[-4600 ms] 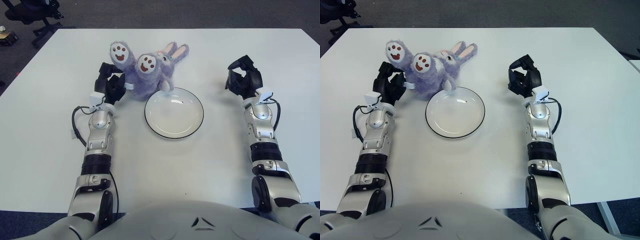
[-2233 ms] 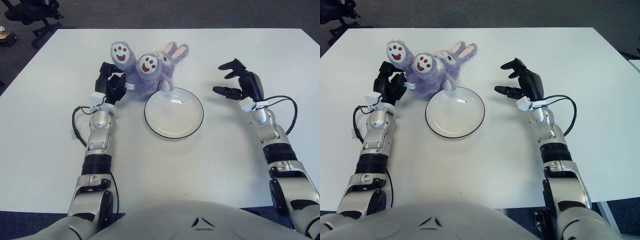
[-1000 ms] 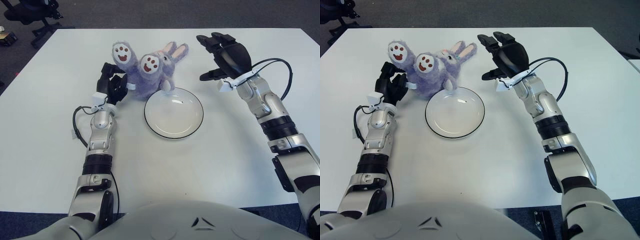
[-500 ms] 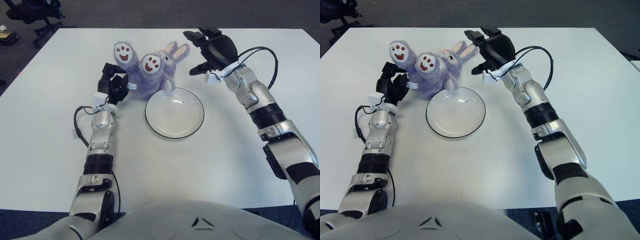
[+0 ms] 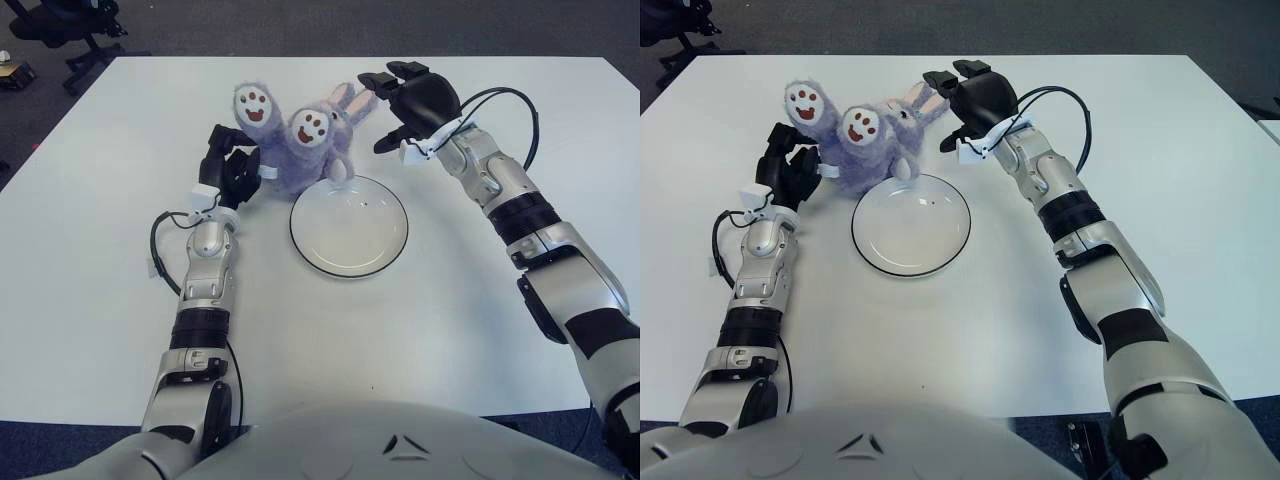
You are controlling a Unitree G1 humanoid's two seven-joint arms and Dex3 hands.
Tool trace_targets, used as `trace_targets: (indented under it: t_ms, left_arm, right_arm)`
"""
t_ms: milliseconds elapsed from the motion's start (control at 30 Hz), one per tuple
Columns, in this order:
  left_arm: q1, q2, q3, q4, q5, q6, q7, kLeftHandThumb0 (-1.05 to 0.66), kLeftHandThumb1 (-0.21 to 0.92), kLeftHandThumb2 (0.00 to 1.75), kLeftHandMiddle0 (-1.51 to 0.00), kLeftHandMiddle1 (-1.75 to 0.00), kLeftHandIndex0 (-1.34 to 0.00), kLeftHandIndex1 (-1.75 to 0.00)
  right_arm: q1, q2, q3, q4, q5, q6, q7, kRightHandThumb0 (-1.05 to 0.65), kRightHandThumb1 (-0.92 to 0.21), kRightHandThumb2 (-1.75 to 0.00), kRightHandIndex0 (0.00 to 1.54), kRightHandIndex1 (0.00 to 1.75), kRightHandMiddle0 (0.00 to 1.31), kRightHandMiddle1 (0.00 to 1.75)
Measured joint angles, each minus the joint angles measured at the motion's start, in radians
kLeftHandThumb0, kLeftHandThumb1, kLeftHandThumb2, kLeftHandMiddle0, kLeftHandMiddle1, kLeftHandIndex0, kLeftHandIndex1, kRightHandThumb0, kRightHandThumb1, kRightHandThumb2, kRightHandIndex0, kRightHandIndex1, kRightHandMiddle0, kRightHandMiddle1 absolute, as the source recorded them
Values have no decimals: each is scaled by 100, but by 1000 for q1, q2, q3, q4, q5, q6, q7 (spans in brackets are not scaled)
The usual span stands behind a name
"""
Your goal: Put the doll into the plate.
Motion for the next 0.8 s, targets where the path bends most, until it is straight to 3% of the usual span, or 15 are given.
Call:
trace_targets:
  t_ms: [800]
  left_arm:
    - [19,-7,-3,-91,-1,100,7,-35,92,45,-59,-169,-27,-168]
  right_arm:
    - [-108,114,113,206,-9,-16,4,-43,-75,0,24,0,28,0]
